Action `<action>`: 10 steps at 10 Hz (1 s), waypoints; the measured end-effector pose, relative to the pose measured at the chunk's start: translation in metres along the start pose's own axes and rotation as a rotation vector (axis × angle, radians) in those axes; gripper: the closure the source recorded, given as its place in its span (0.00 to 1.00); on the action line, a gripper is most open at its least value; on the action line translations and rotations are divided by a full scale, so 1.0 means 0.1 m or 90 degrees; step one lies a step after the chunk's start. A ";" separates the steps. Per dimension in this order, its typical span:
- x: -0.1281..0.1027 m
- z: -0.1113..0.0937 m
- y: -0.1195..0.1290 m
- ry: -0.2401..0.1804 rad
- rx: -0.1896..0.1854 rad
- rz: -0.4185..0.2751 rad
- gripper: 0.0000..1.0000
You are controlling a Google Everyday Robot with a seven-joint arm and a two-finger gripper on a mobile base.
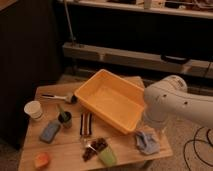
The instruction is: Place towel in table surface
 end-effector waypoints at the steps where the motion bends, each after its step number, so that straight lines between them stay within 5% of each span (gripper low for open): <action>1: 0.00 0.00 0.02 0.000 0.000 -0.002 0.35; 3: 0.01 0.02 0.00 0.001 0.005 0.000 0.35; 7: 0.07 0.37 -0.32 0.025 0.022 0.025 0.35; 9: 0.06 0.53 -0.52 0.034 0.007 0.031 0.35; 10: 0.05 0.65 -0.64 0.045 -0.021 0.035 0.35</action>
